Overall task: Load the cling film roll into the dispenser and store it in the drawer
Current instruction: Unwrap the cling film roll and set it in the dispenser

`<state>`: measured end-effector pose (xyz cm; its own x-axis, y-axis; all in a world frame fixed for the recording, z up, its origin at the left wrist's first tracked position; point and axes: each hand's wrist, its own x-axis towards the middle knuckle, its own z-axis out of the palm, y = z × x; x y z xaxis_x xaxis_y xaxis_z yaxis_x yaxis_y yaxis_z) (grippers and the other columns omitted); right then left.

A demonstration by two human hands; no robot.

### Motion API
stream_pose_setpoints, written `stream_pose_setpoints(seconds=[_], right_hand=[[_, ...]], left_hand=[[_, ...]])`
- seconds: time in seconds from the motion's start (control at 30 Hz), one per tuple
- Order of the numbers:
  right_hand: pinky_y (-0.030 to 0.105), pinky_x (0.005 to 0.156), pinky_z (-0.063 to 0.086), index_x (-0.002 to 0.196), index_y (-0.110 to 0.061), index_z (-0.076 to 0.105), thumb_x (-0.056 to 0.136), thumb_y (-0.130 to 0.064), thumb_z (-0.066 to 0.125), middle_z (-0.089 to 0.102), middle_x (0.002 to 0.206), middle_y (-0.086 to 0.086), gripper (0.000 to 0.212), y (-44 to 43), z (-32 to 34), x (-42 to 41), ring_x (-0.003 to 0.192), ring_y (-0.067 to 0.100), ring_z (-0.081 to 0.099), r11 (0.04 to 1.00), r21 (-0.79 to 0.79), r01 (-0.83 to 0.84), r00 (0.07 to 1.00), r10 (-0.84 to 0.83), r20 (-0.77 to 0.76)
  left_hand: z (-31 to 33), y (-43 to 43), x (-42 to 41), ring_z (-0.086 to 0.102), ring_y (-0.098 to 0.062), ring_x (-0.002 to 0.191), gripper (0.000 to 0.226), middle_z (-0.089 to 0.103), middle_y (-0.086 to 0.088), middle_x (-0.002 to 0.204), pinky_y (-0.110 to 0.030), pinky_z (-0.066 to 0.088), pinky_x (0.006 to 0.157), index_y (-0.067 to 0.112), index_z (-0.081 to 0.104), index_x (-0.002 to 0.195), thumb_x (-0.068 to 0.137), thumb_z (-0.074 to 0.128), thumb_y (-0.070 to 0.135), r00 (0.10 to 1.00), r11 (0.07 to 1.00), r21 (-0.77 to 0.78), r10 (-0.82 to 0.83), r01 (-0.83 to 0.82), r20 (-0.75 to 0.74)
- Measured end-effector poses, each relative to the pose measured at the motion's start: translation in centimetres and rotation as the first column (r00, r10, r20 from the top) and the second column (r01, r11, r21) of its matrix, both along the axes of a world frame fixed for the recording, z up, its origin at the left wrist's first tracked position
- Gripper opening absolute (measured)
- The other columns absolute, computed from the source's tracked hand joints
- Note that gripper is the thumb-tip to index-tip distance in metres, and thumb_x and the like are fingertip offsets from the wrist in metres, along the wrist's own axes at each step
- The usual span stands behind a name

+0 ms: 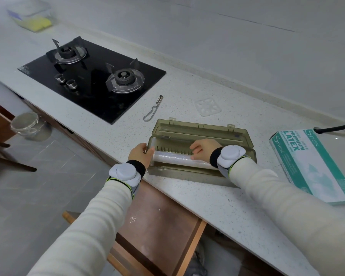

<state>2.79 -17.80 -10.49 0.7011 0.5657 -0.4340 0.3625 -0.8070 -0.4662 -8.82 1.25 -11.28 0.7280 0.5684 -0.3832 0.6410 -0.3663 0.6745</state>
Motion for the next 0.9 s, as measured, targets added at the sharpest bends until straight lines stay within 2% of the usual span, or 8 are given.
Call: stream_pose_setpoints(seconds=[0.1,0.2,0.33,0.47,0.63,0.73,0.83,0.9], right_hand=[[0.031,0.095,0.048,0.112,-0.016,0.065,0.086,-0.031,0.064,0.067,0.113,0.004,0.03,-0.4,1.0,0.2,0.104,0.02,0.062,0.998,0.053,0.034,0.997,-0.038,0.062],[0.031,0.094,0.048,0.108,-0.016,0.067,0.088,-0.03,0.061,0.068,0.112,0.003,0.025,-0.7,2.1,0.4,0.103,0.019,0.062,0.994,0.093,0.054,0.99,-0.065,0.122],[0.03,0.094,0.048,0.107,-0.017,0.067,0.089,-0.029,0.058,0.068,0.111,0.002,0.023,-1.4,3.6,1.0,0.103,0.018,0.062,0.988,0.122,0.097,0.982,-0.115,0.149],[0.029,0.094,0.047,0.107,-0.015,0.067,0.09,-0.025,0.056,0.068,0.112,0.004,0.023,-2.1,4.6,2.4,0.104,0.02,0.061,0.974,0.16,0.159,0.968,-0.185,0.167],[0.031,0.098,0.046,0.109,-0.014,0.067,0.092,-0.024,0.053,0.067,0.116,0.003,0.025,-2.5,4.9,4.7,0.108,0.021,0.06,0.972,0.126,0.198,0.956,-0.22,0.196],[0.028,0.097,0.044,0.114,-0.013,0.065,0.092,-0.024,0.051,0.065,0.119,0.004,0.028,-2.8,4.6,6.8,0.111,0.021,0.059,0.973,0.088,0.212,0.949,-0.227,0.217],[0.029,0.097,0.044,0.117,-0.012,0.063,0.092,-0.025,0.052,0.064,0.122,0.005,0.031,-3.0,3.8,8.9,0.113,0.023,0.058,0.971,0.069,0.228,0.946,-0.237,0.222],[0.03,0.098,0.044,0.12,-0.012,0.062,0.093,-0.026,0.051,0.063,0.124,0.006,0.032,-3.1,3.2,10.5,0.114,0.023,0.057,0.972,0.042,0.23,0.947,-0.233,0.22]], left_hand=[[0.7,-0.3,0.6,0.041,-0.028,0.132,0.058,0.041,-0.011,0.146,-0.035,0.032,0.109,0.006,0.035,0.142,0.095,0.046,0.038,1.0,1.0,0.002,0.015,-0.015,0.026],[1.9,-0.7,1.4,0.039,-0.028,0.134,0.055,0.037,-0.013,0.147,-0.034,0.032,0.108,0.005,0.035,0.141,0.095,0.048,0.033,0.996,0.999,0.046,0.013,-0.017,0.093],[3.7,-1.3,3.1,0.043,-0.027,0.129,0.048,0.04,-0.013,0.144,-0.032,0.035,0.104,0.005,0.04,0.138,0.096,0.047,0.027,0.987,0.996,0.084,-0.034,0.021,0.156],[5.0,-2.2,5.7,0.045,-0.029,0.128,0.042,0.047,-0.014,0.14,-0.035,0.036,0.105,0.004,0.044,0.135,0.097,0.044,0.022,0.979,0.988,0.098,-0.136,0.123,0.149],[5.5,-3.5,9.1,0.046,-0.026,0.128,0.041,0.047,-0.008,0.141,-0.031,0.036,0.106,0.008,0.044,0.136,0.097,0.044,0.022,0.969,0.978,0.054,-0.208,0.203,0.131],[5.7,-4.6,11.9,0.049,-0.028,0.124,0.041,0.05,-0.01,0.138,-0.034,0.039,0.105,0.008,0.046,0.135,0.097,0.044,0.021,0.964,0.971,0.052,-0.239,0.234,0.118],[5.4,-5.5,14.4,0.049,-0.03,0.124,0.04,0.051,-0.012,0.137,-0.032,0.038,0.101,0.005,0.047,0.134,0.097,0.044,0.019,0.963,0.968,0.034,-0.25,0.248,0.096],[4.8,-6.0,16.2,0.05,-0.029,0.12,0.033,0.056,-0.011,0.127,-0.03,0.041,0.096,0.005,0.054,0.125,0.096,0.044,0.017,0.964,0.967,0.017,-0.254,0.254,0.079]])
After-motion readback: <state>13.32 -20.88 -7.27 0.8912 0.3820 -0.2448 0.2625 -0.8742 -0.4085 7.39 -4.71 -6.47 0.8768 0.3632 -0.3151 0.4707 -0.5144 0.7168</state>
